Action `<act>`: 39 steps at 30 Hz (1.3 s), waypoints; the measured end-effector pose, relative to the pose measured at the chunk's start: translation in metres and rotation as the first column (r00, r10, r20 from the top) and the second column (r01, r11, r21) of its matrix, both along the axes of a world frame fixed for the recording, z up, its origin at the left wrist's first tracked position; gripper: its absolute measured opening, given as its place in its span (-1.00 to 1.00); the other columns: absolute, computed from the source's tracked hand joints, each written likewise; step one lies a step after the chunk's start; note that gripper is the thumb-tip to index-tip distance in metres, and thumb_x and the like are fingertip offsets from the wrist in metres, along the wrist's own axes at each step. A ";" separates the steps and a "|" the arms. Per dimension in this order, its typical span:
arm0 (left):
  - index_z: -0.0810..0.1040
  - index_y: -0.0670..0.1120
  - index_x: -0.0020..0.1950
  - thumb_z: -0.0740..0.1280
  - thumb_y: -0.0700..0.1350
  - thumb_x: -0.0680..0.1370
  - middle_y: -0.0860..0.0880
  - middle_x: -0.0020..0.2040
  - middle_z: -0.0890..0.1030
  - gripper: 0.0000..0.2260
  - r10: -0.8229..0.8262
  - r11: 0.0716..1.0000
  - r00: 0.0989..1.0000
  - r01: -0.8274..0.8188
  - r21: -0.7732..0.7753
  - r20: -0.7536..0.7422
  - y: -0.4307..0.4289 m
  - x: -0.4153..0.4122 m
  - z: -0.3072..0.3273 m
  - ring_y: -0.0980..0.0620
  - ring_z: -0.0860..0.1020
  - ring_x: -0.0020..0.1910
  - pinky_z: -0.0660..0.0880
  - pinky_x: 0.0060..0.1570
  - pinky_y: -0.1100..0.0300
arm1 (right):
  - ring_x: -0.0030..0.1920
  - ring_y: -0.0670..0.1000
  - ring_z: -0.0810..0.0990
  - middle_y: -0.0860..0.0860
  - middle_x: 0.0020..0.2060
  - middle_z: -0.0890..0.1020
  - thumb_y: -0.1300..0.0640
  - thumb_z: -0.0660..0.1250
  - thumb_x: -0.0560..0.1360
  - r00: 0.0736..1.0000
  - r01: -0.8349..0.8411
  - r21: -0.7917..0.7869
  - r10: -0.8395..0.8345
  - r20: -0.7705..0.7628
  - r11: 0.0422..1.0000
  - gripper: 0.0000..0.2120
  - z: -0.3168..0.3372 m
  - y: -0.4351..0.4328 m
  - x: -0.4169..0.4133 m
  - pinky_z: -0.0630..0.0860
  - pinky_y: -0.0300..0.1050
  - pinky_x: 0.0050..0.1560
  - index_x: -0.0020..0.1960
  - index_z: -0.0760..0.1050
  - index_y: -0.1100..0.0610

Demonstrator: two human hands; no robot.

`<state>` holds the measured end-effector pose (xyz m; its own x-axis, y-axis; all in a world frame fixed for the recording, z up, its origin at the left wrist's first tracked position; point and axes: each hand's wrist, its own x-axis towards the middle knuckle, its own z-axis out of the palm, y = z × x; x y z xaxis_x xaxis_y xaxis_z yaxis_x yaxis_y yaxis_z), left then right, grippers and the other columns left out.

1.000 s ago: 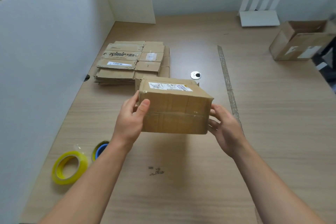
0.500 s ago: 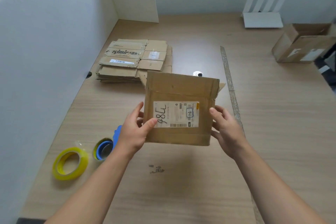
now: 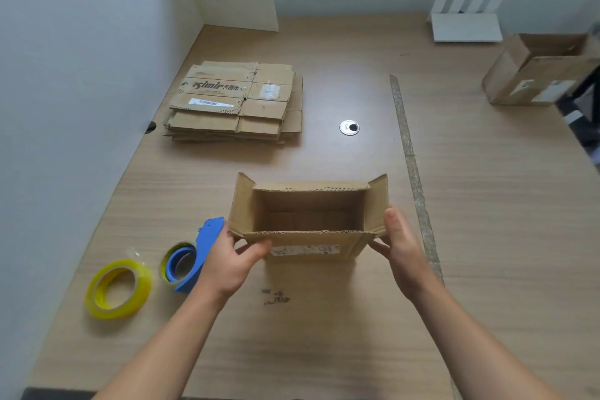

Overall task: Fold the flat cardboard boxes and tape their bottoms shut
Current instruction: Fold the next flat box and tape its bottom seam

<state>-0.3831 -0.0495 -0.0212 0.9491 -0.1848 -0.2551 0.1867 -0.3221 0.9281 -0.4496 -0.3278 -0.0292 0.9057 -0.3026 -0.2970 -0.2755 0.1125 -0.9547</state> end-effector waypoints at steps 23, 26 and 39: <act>0.34 0.32 0.39 0.39 -0.05 0.48 0.30 0.27 0.45 -0.46 -0.055 0.997 0.992 0.048 0.059 0.112 -0.007 0.005 0.027 0.54 0.37 0.20 0.34 0.00 0.60 | -0.20 -0.15 0.52 -0.19 -0.25 0.56 -0.13 0.33 0.57 0.998 0.040 -0.640 -0.057 -0.005 0.767 -0.76 0.037 -0.014 0.085 0.33 -0.34 -0.25 -0.07 0.59 0.03; 0.36 0.25 0.42 0.34 0.02 0.42 0.26 0.30 0.45 -0.44 -0.070 0.996 0.990 0.062 0.068 0.119 -0.008 0.006 0.029 0.48 0.38 0.22 0.35 -0.01 0.59 | -0.10 0.02 0.53 -0.03 -0.18 0.60 -0.12 0.31 0.59 0.999 0.043 -0.659 -0.039 0.021 0.751 -0.73 0.029 0.002 0.080 0.38 -0.12 -0.10 -0.05 0.57 0.09; 0.42 0.33 0.11 0.39 0.07 0.43 0.20 0.12 0.53 -0.70 0.009 0.991 0.960 -0.045 0.124 0.279 -0.014 0.001 0.026 0.42 0.47 0.11 0.42 -0.09 0.51 | -0.11 -0.25 0.51 -0.14 -0.10 0.59 -0.03 0.40 0.52 1.000 -0.017 -0.564 0.003 -0.026 0.826 -0.83 0.029 0.000 0.072 0.37 -0.25 -0.05 0.08 0.55 -0.01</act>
<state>-0.3818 -0.0639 0.0043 0.9900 -0.1412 -0.0007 -0.0621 -0.4397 0.8960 -0.3780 -0.3283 -0.0007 0.9049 -0.4143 -0.0980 -0.2958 -0.4464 -0.8445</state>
